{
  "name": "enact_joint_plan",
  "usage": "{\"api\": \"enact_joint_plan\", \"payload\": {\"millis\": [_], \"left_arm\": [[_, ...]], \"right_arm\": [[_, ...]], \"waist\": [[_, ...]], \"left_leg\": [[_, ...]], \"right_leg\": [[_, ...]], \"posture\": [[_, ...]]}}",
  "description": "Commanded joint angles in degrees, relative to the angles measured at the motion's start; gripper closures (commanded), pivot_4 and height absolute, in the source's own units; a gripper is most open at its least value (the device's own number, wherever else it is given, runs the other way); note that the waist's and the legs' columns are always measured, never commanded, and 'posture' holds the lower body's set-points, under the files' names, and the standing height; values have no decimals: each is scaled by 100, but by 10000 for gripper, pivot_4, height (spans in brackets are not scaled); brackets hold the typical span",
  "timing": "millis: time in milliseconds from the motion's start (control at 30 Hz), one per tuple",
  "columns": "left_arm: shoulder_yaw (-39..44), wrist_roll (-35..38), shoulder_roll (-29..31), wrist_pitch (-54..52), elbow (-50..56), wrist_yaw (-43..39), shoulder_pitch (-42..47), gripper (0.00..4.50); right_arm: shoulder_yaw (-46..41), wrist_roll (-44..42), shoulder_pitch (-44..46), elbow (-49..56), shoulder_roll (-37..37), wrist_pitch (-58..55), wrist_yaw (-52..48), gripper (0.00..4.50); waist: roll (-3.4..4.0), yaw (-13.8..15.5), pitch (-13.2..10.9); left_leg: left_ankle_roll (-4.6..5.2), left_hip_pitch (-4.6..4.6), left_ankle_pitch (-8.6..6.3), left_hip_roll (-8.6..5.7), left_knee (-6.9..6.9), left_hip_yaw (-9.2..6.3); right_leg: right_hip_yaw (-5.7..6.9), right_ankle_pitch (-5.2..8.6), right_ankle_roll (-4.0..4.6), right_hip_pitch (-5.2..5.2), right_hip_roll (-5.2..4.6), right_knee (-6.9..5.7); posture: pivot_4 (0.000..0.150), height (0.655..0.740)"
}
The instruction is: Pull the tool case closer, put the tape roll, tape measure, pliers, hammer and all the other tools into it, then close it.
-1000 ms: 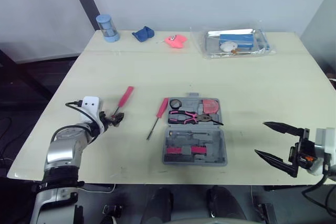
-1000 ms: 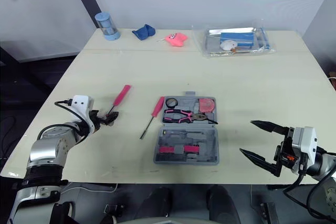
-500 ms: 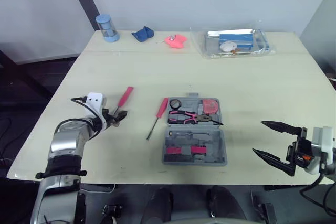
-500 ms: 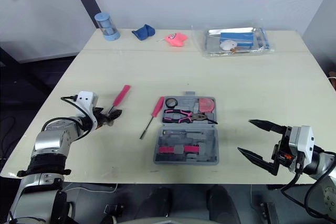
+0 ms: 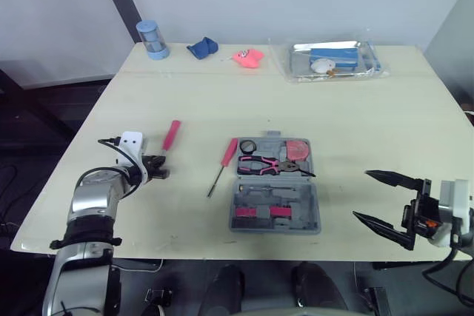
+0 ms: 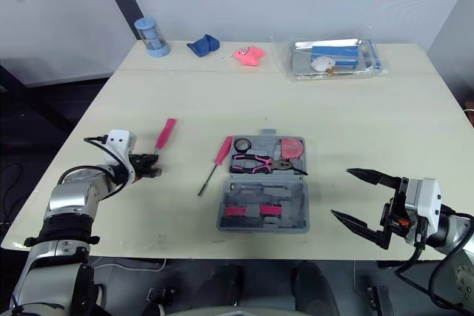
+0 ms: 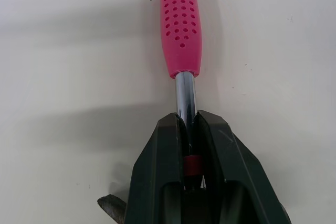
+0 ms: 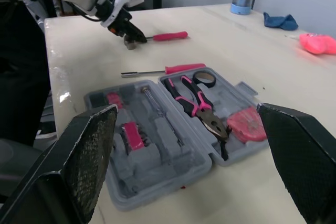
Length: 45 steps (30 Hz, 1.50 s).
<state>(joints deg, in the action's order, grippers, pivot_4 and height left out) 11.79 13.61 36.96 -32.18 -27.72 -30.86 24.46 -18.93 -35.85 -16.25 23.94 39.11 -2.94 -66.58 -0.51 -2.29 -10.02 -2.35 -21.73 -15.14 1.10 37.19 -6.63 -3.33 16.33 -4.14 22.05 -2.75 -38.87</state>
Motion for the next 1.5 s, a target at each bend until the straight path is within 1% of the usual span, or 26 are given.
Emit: {"api": "enact_joint_plan", "payload": {"millis": [33,367,500,600,733,967,1333,1400,1433,1500], "left_arm": [[172,107,84,-296,609,12,-374,44587],[731,719,-71,-1706,3578,331,-2166,44587],[888,887,-325,-2114,4474,619,-2668,44587],[967,955,-578,-2321,4930,860,-2925,44587],[867,1025,-1023,-2541,5630,1180,-3354,44587],[752,1020,-1391,-2718,6041,1478,-3542,44587],[752,1130,-1546,-2781,6049,1513,-3568,44587],[737,1096,-1537,-2741,6058,1540,-3566,34924],[737,1079,-1536,-2713,6068,1559,-3553,33944],[744,1067,-1512,-2671,6100,1570,-3538,26294]], "right_arm": [[-49,-193,18,160,166,27,-282,0],[210,-448,660,-101,455,-113,-883,0],[379,-395,1010,-322,476,-153,-1005,0],[449,-360,1152,-444,471,-149,-1077,0],[498,-322,1233,-571,471,-120,-1174,0],[539,-259,1257,-619,420,-78,-1217,0],[551,-194,1144,-651,366,47,-1240,0],[549,-189,1127,-650,351,62,-1235,0],[546,-182,1121,-664,345,74,-1239,0],[536,-167,1106,-692,339,99,-1254,0]], "waist": [[0,-26,0],[-4,1,-2],[-6,17,-3],[-7,21,-3],[-7,19,-3],[-7,25,-3],[-8,28,-3],[-8,28,-3],[-8,28,-3],[-8,27,-3]], "left_leg": [[0,0,0,0,0,0],[1,0,-1,3,1,0],[1,-2,-1,2,1,1],[1,-3,-1,1,0,-1],[1,-3,-1,1,1,0],[1,-2,-1,0,1,-1],[1,-3,-1,-1,1,1],[1,-3,-1,-1,1,1],[1,-2,-1,-1,1,1],[1,-2,-1,-1,1,1]], "right_leg": [[0,0,0,0,0,0],[-1,0,0,0,-1,1],[-1,0,0,0,-4,2],[1,0,0,0,-4,3],[0,0,0,0,-5,3],[1,0,1,0,-4,2],[0,0,1,-1,-4,4],[0,0,1,-1,-4,4],[0,0,1,-1,-4,4],[0,0,1,-1,-4,3]], "posture": [[1500,7400],[1500,7400],[1500,7400],[1500,7400],[1500,7400],[1500,7400],[1500,7400],[1500,7400],[1500,7400],[1500,7400]]}}
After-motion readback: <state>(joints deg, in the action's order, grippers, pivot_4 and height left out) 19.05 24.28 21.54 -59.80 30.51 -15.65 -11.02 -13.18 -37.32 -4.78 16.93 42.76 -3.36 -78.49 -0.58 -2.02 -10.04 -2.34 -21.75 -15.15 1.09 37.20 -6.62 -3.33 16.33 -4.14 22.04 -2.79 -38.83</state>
